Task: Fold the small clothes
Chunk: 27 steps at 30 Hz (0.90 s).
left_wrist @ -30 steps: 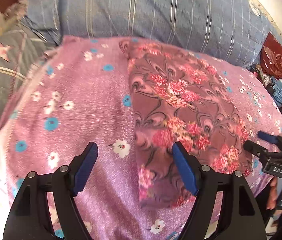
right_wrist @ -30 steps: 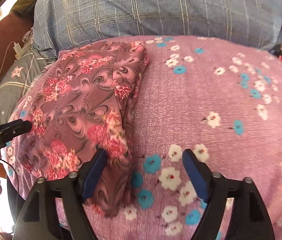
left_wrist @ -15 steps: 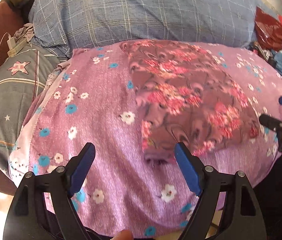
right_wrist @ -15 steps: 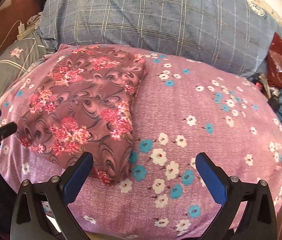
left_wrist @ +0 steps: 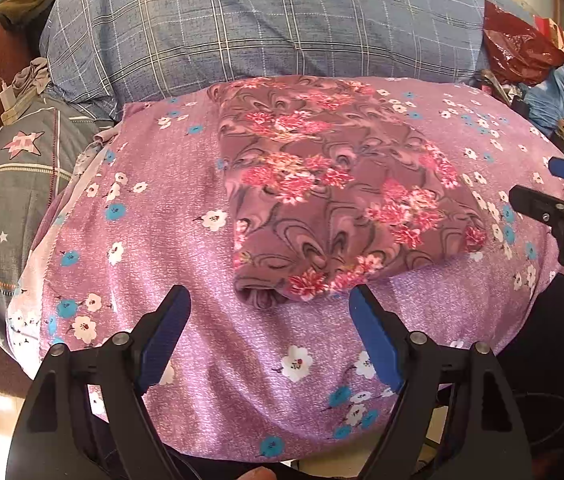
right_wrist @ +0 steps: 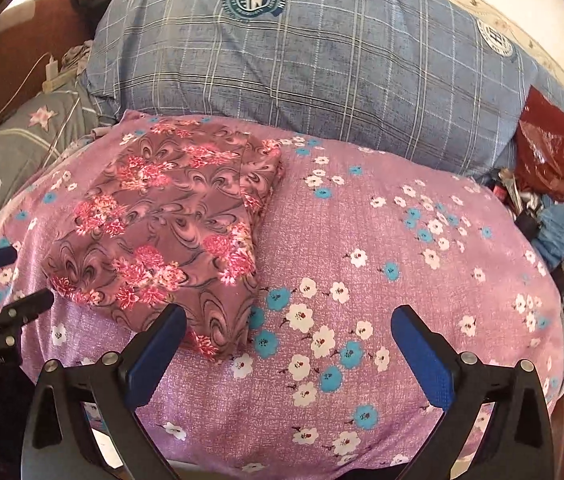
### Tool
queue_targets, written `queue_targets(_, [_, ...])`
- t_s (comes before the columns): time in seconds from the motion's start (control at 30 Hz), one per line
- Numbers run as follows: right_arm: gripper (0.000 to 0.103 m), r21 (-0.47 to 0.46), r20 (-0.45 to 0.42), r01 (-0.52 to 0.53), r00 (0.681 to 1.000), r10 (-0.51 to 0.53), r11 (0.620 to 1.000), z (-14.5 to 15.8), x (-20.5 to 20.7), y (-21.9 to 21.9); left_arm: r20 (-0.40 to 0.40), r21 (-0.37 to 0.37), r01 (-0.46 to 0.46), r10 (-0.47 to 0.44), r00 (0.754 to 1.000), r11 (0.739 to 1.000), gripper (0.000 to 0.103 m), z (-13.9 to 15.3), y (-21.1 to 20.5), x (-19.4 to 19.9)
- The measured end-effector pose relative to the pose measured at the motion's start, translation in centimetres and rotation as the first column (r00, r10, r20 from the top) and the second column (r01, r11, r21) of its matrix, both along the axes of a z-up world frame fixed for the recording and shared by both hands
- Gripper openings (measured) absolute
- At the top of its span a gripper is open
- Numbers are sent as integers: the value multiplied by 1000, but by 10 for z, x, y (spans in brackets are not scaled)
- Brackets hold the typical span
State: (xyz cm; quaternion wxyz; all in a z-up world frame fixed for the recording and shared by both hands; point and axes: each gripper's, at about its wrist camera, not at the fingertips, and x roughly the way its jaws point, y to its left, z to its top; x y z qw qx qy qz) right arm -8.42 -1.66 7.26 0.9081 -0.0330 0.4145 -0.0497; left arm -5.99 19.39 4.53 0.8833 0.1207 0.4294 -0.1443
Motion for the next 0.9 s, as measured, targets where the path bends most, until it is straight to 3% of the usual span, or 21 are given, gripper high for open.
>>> queue_targets(0.3, [103, 50, -28, 3, 1000, -1, 999, -9, -7, -9, 2, -36, 24, -24, 1000, 999, 82, 6, -6, -8])
queue_targets(0.63, [103, -5, -33, -22, 999, 21, 1000, -15, -10, -1, -5, -51, 74, -74, 997, 996, 82, 14, -21, -12])
queue_targets(0.8, [103, 7, -50, -11, 999, 11, 1000, -19, -10, -4, 66, -69, 96, -91, 994, 993, 84, 26, -26, -15])
queue_targets(0.9, [103, 12, -49, 4, 999, -4, 1000, -21, -11, -9, 65, -79, 106, -101, 993, 991, 84, 30, -30, -14])
